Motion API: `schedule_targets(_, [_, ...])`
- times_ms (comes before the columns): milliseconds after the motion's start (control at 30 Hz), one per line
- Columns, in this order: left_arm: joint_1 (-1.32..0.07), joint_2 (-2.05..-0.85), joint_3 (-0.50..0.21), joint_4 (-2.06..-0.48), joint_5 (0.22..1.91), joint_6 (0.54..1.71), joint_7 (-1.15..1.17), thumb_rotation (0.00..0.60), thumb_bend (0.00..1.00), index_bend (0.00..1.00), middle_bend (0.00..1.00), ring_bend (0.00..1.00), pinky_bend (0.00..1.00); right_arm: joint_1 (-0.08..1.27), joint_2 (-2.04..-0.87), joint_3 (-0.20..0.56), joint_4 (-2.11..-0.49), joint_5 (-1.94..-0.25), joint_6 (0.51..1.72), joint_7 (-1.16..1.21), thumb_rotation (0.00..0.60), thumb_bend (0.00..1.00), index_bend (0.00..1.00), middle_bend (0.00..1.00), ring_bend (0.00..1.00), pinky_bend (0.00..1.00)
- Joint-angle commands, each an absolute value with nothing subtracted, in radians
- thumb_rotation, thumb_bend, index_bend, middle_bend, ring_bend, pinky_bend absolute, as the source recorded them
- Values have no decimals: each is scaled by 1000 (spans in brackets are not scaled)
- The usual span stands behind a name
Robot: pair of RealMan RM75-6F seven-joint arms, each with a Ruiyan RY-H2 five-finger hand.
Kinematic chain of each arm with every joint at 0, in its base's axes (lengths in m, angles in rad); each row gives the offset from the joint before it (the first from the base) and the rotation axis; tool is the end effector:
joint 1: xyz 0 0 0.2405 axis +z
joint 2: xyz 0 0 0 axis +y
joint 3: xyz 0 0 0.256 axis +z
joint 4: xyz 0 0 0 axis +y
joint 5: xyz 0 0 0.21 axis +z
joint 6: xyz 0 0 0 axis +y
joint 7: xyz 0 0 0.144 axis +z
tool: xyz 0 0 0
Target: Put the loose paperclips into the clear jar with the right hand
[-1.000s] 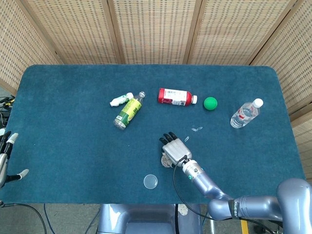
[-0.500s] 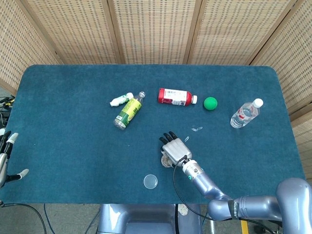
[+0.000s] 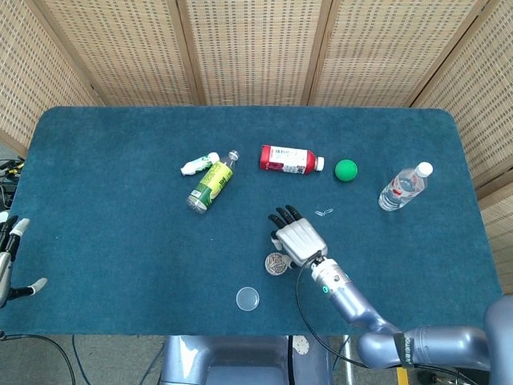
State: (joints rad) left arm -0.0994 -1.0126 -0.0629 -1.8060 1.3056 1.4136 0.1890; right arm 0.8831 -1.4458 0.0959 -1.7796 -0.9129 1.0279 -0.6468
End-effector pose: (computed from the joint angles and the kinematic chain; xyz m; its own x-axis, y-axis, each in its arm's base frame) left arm -0.3048 0.1829 0.1751 0.4585 0.0908 0.8841 0.8730 0.1400 -0.4671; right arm -0.0962 -0.3144 -0.0067 0.5923 -0.2605 0.7624 -0.7598 -0.4956 0.4209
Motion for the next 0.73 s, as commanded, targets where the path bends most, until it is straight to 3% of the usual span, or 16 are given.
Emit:
schedule_targets(33, [-97,-1008,-61,-1808,1313,1417,180,600,0,0,0,0,0,797,-1322,56,-1832,-1080,1104,-541,600,275,469,125,0,10])
schedule_targets(167, [-90,-1002,-56,-1813,1326,1428,175,600,0,0,0,0,0,696,-1217,-9,-1804,-1251,1161,-337,600,236,359,112,0,0])
schedule_targets(300, [-79,-1001,-46,-1826,1353,1452,189,600,0,0,0,0,0,595,-1156,-68,-1719,-1396,1255,-160,600,68,167,13,0,0])
schedule_targets(400, [-70,-998,-37,-1837,1380,1470,189,600,0,0,0,0,0,500,-1130,-105,-1660,-1436,1350,-120,600,0,36,0,0,0])
schedule_targets(733, [-48,-994,-24,-1844,1423,1510,206,600,0,0,0,0,0,297,-1126,-137,-1584,-1488,1532,-46,600,0,0,0,0,0])
